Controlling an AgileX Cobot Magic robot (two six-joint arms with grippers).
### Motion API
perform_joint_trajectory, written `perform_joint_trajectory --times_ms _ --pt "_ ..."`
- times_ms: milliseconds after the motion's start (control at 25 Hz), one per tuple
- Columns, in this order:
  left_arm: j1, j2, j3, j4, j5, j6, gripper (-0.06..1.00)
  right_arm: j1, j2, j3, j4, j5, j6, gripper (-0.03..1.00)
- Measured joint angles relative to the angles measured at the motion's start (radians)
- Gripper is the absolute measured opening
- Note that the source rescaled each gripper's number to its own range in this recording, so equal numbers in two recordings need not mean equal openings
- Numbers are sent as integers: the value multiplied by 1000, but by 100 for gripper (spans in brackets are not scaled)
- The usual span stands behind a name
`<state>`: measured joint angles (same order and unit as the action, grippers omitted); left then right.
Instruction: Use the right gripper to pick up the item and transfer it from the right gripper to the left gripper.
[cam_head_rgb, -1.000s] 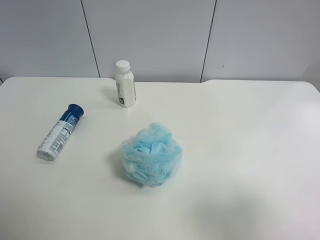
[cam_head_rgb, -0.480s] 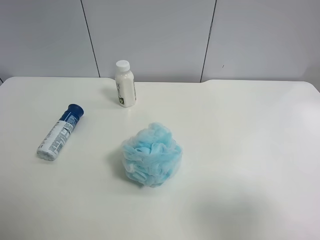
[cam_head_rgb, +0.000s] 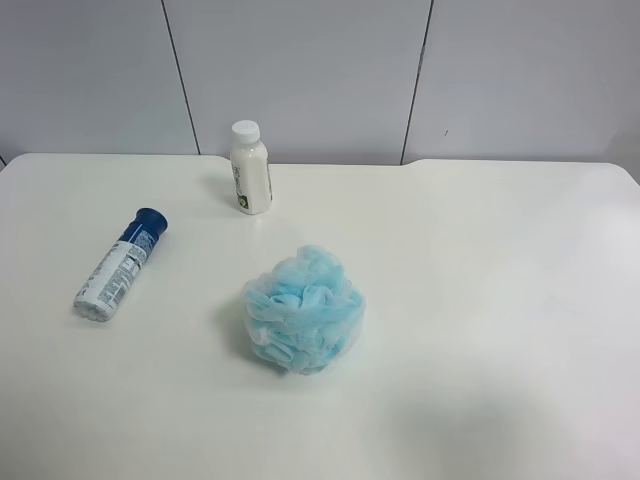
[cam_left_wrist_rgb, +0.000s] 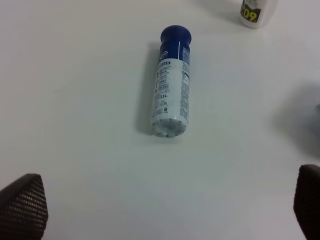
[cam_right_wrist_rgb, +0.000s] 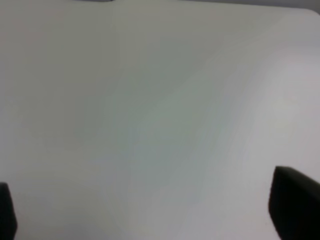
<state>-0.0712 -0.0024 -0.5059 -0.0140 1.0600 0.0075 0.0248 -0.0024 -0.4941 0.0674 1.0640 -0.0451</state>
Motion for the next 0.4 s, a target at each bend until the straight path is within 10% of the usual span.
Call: perform_joint_trajectory --times_ms 400 --pt "0 0 0 0 0 0 100 0 0 0 0 0 0 100"
